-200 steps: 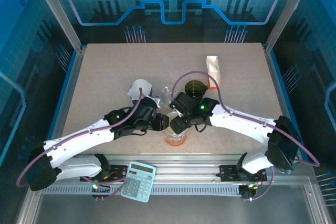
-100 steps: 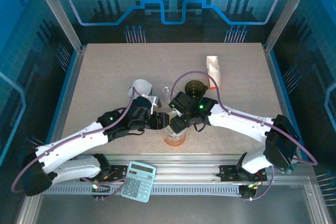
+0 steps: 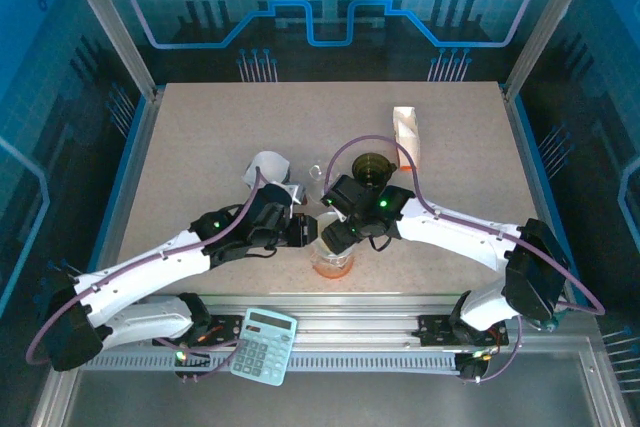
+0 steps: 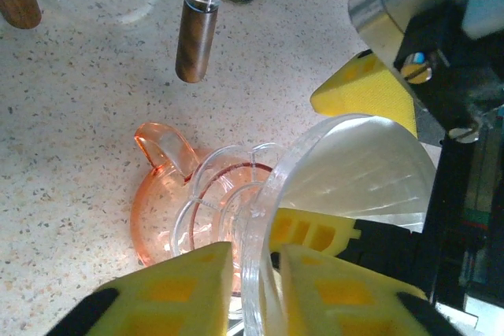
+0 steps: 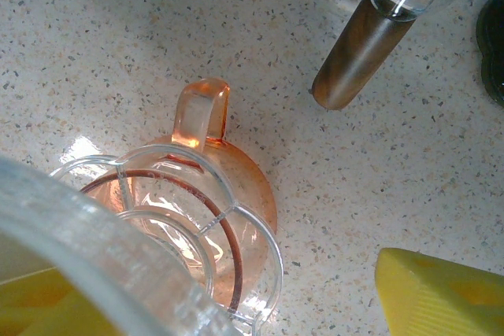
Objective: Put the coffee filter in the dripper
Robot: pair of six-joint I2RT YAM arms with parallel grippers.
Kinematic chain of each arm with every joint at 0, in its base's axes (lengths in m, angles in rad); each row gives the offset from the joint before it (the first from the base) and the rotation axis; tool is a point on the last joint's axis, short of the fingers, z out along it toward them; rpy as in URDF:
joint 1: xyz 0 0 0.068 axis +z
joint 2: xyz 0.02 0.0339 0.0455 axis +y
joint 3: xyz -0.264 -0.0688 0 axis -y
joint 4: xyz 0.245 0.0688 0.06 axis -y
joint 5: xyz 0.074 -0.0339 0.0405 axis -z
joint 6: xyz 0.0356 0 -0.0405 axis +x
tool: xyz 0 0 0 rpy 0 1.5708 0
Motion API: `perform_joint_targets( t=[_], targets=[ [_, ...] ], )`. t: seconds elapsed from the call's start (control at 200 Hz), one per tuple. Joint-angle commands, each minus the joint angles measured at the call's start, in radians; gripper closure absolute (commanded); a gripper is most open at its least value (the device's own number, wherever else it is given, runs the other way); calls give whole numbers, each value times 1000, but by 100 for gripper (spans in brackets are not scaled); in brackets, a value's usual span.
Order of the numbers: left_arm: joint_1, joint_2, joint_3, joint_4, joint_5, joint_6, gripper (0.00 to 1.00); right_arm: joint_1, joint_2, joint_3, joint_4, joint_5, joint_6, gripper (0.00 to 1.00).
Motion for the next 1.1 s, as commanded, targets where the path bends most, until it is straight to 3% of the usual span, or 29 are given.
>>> perform_joint_targets(
  t=[0.0, 0.155, 0.295, 0.37, 0.64, 0.846, 0.916, 1.096],
  targets=[
    [8, 8, -6, -4, 17, 4, 84, -9, 20, -6, -1, 8, 13, 22],
    [8, 9, -12, 2, 26, -4, 88, -10, 20, -6, 1, 7, 14, 22],
    [8, 0, -7, -16, 17, -5, 71, -9, 18, -6, 1, 8, 14, 22],
    [8, -2, -5, -19, 19, -7, 69, -11, 18, -5, 0, 8, 15, 21],
    [8, 0, -12, -11, 28, -10, 89, -9, 20, -6, 3, 4, 18, 22],
    [8, -6, -15, -11, 24, -10, 97, -10, 21, -8, 6, 3, 21, 22],
    [8, -7, -15, -11, 22, -10, 94, -10, 23, -8, 7, 2, 20, 22],
    [8, -17, -19, -12, 16, -14, 74, -10, 30, -9, 7, 6, 22, 21]
  ],
)
